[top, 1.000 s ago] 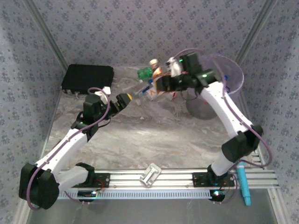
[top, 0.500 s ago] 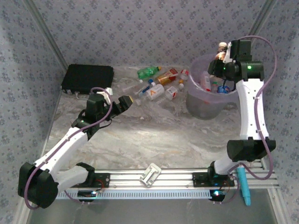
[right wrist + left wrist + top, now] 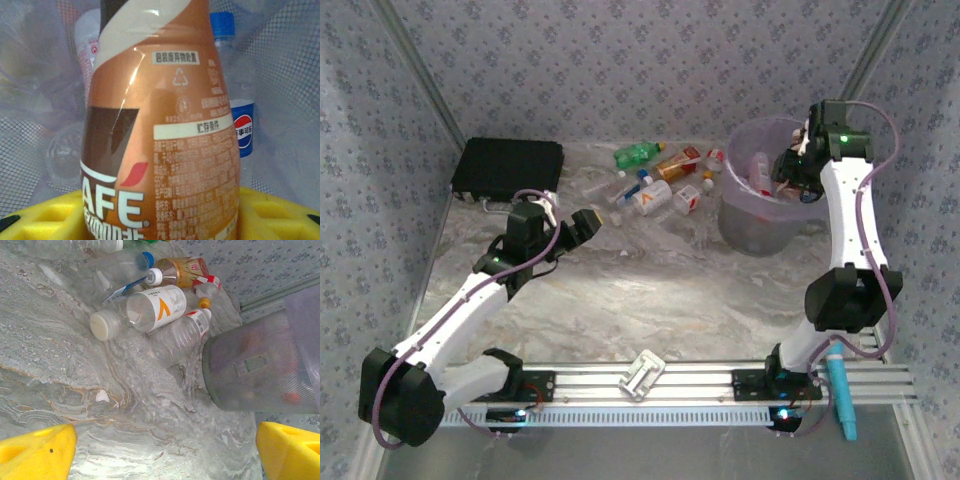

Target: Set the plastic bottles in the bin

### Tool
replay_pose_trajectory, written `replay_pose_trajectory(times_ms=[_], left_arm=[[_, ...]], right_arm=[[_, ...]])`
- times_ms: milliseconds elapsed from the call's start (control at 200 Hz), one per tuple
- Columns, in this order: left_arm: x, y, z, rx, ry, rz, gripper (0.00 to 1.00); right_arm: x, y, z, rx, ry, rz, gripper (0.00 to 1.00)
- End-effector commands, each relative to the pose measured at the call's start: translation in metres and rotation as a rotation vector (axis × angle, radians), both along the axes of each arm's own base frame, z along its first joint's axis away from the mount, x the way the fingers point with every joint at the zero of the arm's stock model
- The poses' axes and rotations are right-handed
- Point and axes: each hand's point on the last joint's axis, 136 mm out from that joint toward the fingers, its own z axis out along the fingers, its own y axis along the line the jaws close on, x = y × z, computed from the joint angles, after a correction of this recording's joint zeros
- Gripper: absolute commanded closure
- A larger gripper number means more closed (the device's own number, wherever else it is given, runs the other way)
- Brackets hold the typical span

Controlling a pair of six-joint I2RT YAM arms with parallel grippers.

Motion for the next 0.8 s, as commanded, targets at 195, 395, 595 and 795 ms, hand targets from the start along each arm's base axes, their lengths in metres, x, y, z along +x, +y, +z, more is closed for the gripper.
replay_pose_trajectory(times_ms=[195,395,595,795], left_arm=[[0.004,0.000,-0.001,0.058,0.010,-0.007,0.09],[0.006,-0.004,-0.006,0.076,0.021,-0.020,0.09],[0.010,-0.007,-0.012,0.130,0.033,-0.023,0.09],[0.022,-0.011,-0.019,0.213,0.038,-0.037,0.09]], right_arm=[[-0.004,0.000,-0.017,-0.015,0.072,0.024,0.28],[-0.001,-0.005,-0.003,-0.050,0.044,0.018,0.20],[0.010,-0.005,0.001,-0.070,0.022,0.031,0.25],[0.017,-0.005,-0.006,-0.076,0.030,0.035,0.34]])
